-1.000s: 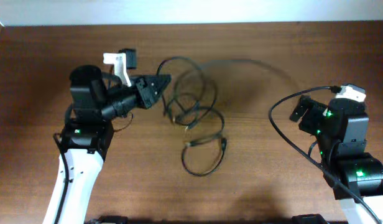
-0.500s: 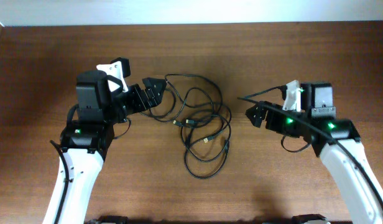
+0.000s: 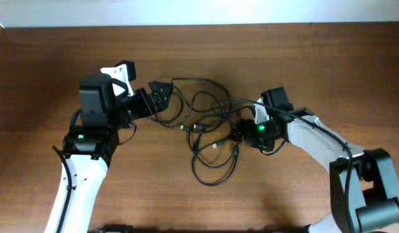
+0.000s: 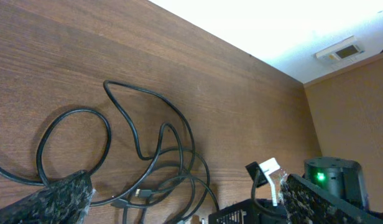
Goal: Untangle cables
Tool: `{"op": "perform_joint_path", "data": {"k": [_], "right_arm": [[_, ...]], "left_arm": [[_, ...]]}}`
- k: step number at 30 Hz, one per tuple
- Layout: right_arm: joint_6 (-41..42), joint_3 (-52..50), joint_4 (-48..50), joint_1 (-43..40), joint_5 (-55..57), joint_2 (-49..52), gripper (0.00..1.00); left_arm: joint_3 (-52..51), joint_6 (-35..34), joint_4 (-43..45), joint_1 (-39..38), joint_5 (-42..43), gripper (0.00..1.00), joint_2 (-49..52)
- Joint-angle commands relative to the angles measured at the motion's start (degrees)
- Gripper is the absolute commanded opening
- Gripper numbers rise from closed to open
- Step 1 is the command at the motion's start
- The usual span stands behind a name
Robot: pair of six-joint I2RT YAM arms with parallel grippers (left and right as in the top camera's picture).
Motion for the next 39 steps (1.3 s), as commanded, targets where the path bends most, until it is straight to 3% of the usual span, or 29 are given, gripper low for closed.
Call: {"op": "perform_joint_path", "data": {"k": [1,3,4,5,6,11,14,18,21,26,31,34,39], "right_arm": [[-0.94,0.33,2.23,3.96,-1.27,0.57,0.79],[-0.9,0.33,4.26,6.56,-1.27,0.57,0.7],[-0.87,0.33,5.03,7.08,-1.22,0.57,0.59],[-0.11,0.33,5.16,7.1,-1.27,0.57,0.38],[0.22,0.33,4.63,7.1,-1.27,0.57,0.04],[0.17,1.38,3.21,7.08,0.22,-2.64,0.04],[-1.18,7.32,-3.93,7.1,10.14,-13.81,0.04],[-2.64,17.86,-4.5,7.08,22.14,-32.72,0.04],[-2.67,23.69,-4.11,7.06,26.34,-37.27,0.04],[-2.67,33.05,-3.08,7.06,27.08,-39.17,0.04],[-6.75,39.21,3.87,7.06,31.65,-39.23,0.04],[-13.03,42.8,1.6,7.06,40.11,-39.23,0.04],[-25.33,43.74,-5.18,7.04,69.64,-38.88,0.04]], "left_arm": [[0.17,0.59,0.11,0.24,-0.44,0.99,-0.48],[0.17,0.59,0.11,0.24,-0.44,0.99,-0.48],[0.17,0.59,0.11,0.24,-0.44,0.99,-0.48],[0.17,0.59,0.11,0.24,-0.44,0.99,-0.48],[0.17,0.59,0.11,0.24,-0.44,0.99,-0.48],[0.17,0.59,0.11,0.24,-0.44,0.99,-0.48],[0.17,0.59,0.11,0.24,-0.44,0.99,-0.48],[0.17,0.59,0.11,0.24,-0.44,0.99,-0.48],[0.17,0.59,0.09,0.24,-0.44,0.99,-0.48],[0.17,0.59,0.11,0.24,-0.44,0.99,-0.48],[0.17,0.59,0.11,0.24,-0.44,0.99,-0.48],[0.17,0.59,0.11,0.24,-0.44,0.99,-0.48],[0.17,0.59,0.11,0.24,-0.44,0.99,-0.48]]}}
